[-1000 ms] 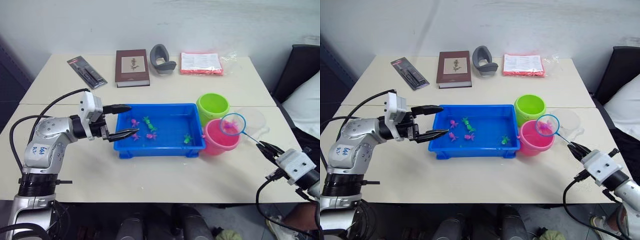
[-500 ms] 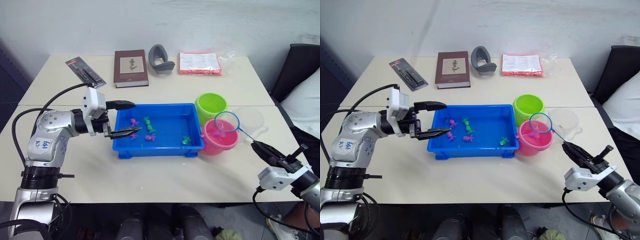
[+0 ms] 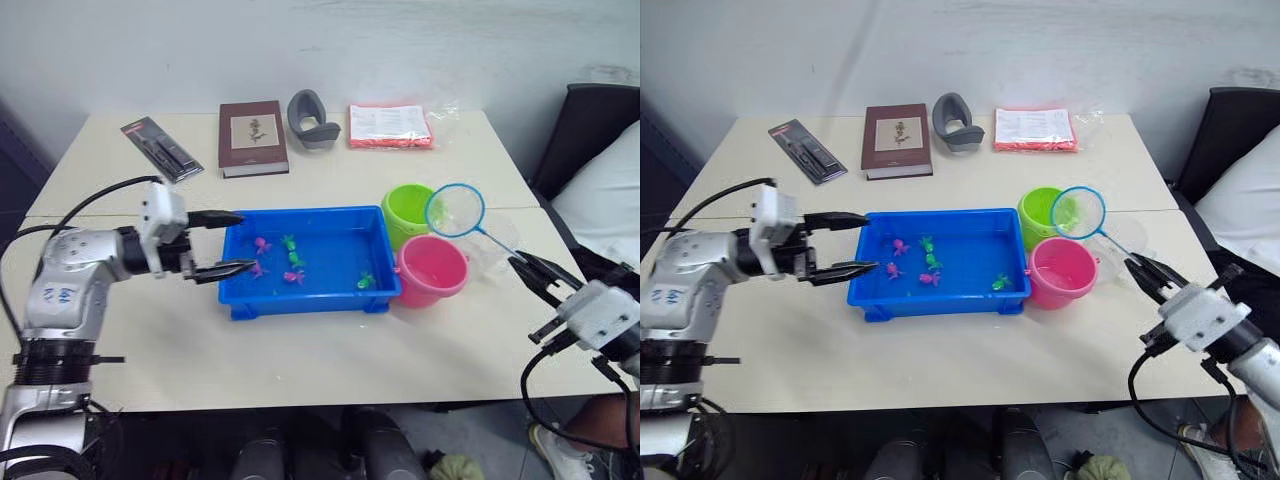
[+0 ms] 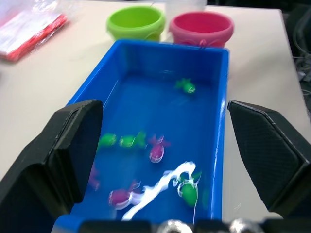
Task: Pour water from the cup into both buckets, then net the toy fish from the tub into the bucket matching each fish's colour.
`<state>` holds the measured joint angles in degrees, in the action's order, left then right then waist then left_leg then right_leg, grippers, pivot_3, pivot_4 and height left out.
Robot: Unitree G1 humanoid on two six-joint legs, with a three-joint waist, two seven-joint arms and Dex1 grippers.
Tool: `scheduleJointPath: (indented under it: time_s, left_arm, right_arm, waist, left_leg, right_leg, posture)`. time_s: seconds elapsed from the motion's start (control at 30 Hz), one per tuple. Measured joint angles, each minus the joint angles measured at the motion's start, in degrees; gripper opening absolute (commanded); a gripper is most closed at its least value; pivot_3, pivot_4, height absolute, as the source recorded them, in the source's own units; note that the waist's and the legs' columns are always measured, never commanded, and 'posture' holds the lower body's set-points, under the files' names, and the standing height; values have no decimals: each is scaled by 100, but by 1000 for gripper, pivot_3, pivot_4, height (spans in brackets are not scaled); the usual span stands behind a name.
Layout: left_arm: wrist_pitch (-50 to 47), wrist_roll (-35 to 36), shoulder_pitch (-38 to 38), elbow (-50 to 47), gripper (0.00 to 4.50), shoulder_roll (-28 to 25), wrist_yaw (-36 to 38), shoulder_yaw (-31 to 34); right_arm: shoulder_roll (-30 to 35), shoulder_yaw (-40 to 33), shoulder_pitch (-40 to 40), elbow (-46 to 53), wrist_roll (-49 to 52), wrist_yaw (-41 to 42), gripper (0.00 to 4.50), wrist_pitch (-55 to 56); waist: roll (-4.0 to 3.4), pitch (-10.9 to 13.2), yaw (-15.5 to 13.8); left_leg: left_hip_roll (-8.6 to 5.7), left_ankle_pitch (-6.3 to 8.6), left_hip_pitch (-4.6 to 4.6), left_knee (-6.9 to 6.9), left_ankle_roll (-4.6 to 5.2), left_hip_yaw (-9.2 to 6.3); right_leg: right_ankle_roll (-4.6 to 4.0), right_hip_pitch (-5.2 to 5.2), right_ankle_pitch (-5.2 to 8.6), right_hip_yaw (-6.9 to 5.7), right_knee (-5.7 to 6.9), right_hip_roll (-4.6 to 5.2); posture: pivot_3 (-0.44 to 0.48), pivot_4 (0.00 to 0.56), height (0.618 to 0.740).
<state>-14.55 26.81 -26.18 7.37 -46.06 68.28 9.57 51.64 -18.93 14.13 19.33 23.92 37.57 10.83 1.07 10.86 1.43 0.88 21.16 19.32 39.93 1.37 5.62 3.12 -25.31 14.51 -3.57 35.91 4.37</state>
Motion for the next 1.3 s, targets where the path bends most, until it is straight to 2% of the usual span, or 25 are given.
scheduleJointPath:
  time_s: [0.17,0.27,0.37,0.5,0.57,0.67,0.83,1.1,1.3]
  left_arm:
    - [103,-3,96,199,4428,-149,18,232]
    - [142,-6,132,211,4428,-161,8,289]
    - [221,-54,105,225,4428,-152,31,205]
    - [318,-156,69,243,4428,-152,42,106]
    - [651,-450,108,294,4428,-223,20,19]
    - [990,-674,232,447,4428,-221,24,-61]
    - [882,-630,499,343,4428,-151,-48,-30]
    - [580,-501,843,-34,4428,-164,-198,156]
    - [448,-455,845,-217,4428,-165,-250,160]
  right_arm:
    - [163,337,-1329,372,1001,180,0,-1619]
    - [338,966,-2232,383,1141,614,0,-2358]
    - [261,2034,-3428,-204,738,1412,0,-2653]
    - [-232,2627,-4358,-1136,65,1766,0,-2558]
    - [-592,2991,-4676,-1527,-263,2021,0,-2348]
    - [-1072,3468,-4929,-2087,-757,2239,0,-1971]
    - [-1888,3652,-5403,-2762,-1320,2090,0,-1638]
    - [-2146,3650,-5595,-3363,-1915,1936,0,-1219]
    - [-2296,3669,-5651,-4085,-2513,1701,0,-433]
  waist:
    - [2,1,-14]
    - [2,1,-35]
    - [2,1,-33]
    - [2,1,-49]
    - [2,1,-46]
    - [1,1,-3]
    - [1,1,29]
    - [1,1,17]
    - [1,1,30]
  left_leg:
    - [-3,5,5,0,2,-10]
    - [-3,6,11,0,0,-14]
    - [-4,7,19,1,4,-13]
    - [-4,7,35,1,3,-13]
    - [-3,6,42,1,1,-15]
    - [-3,7,62,4,5,-15]
    - [-4,3,101,14,8,-19]
    - [-9,4,108,15,10,-23]
    - [-7,3,108,12,6,-22]
  right_leg:
    - [0,-2,0,-10,-4,10]
    - [-3,-6,1,-15,-6,10]
    - [-3,-10,1,-17,-9,11]
    - [-4,-22,2,-27,-12,10]
    - [-4,-27,2,-33,-13,9]
    - [-1,-37,0,-38,-4,11]
    - [8,-74,-6,-43,3,13]
    - [8,-78,-6,-46,2,20]
    - [6,-80,-5,-46,4,17]
  posture:
    - [0,150,740]
    - [0,150,740]
    - [0,150,740]
    - [0,150,740]
    - [0,150,740]
    - [0,150,740]
    - [0,150,740]
    - [0,150,740]
    - [0,150,740]
